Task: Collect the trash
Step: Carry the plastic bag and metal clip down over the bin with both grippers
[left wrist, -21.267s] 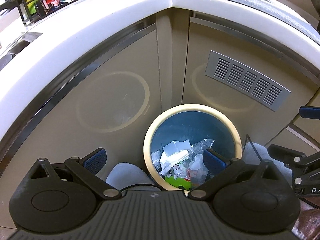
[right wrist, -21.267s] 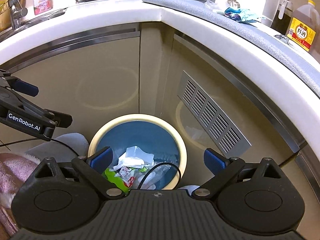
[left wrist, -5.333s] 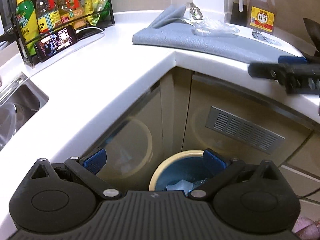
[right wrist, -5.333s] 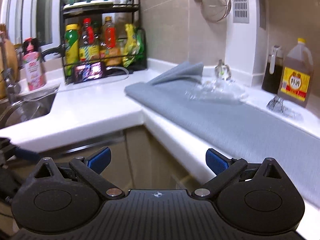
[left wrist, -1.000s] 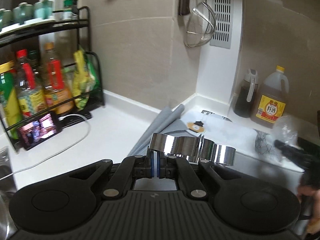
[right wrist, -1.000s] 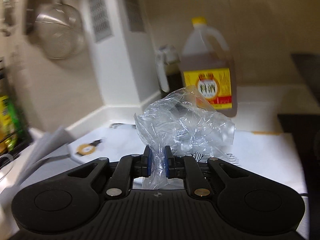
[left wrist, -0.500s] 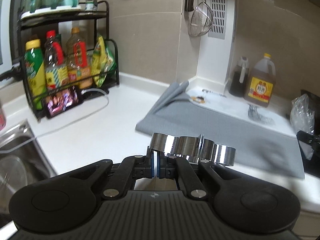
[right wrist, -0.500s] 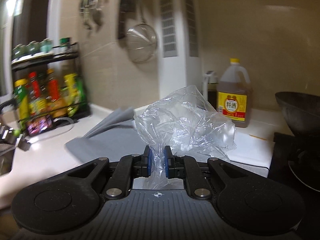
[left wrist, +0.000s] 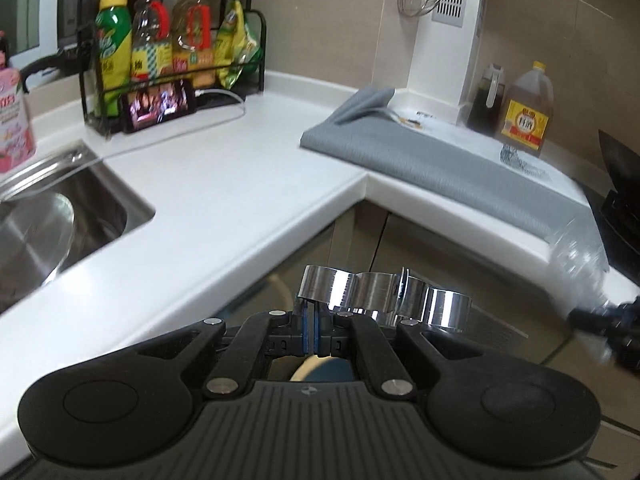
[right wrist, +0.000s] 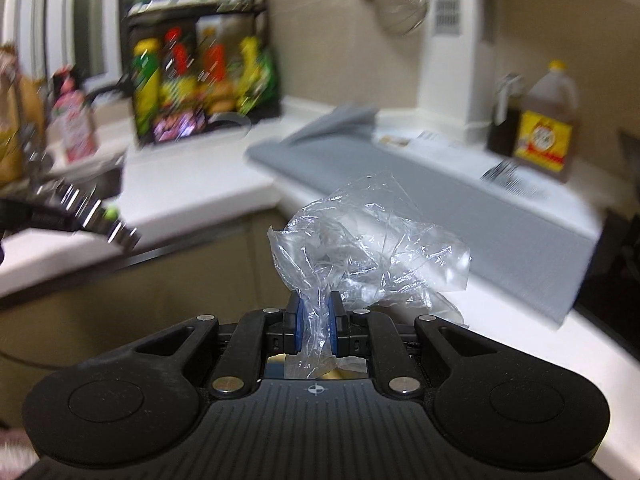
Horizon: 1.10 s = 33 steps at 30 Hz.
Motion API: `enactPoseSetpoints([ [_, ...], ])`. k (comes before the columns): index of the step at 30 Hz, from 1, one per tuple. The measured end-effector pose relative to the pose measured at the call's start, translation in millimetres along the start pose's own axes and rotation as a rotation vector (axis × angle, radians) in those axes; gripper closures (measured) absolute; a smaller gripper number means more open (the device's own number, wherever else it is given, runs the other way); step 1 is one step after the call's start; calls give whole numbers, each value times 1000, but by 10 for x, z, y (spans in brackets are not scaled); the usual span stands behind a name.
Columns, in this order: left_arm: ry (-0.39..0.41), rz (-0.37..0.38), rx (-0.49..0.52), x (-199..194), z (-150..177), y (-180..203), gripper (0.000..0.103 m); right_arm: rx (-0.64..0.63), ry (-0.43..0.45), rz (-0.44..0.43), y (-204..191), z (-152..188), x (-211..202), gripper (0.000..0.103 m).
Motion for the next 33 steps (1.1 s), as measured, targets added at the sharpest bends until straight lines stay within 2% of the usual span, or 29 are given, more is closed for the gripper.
enactPoseSetpoints([
  [6,-36,0,5,-13,243,-27,101,-41,-96,-68,-372,275,123,90],
  [10,-66,6,4,31,384,-3,101,-70,-129,-92,-492,344,171,90],
  [20,-148,47,14,196,661,207,101,-52,-166,-104,-465,447,234,90],
  [33,-218,74,52,356,811,328,101,-57,-206,-121,-454,511,342,90],
])
Point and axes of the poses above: each gripper's, at about its wrist camera, not at the fingertips, and x roughly the way its jaws point, y to its right, z to its underside, the point moved 9 cm from there along x, roughly the way its jaws point, and after that the axes turned 2 degrees about y, right-handed, at the moved point
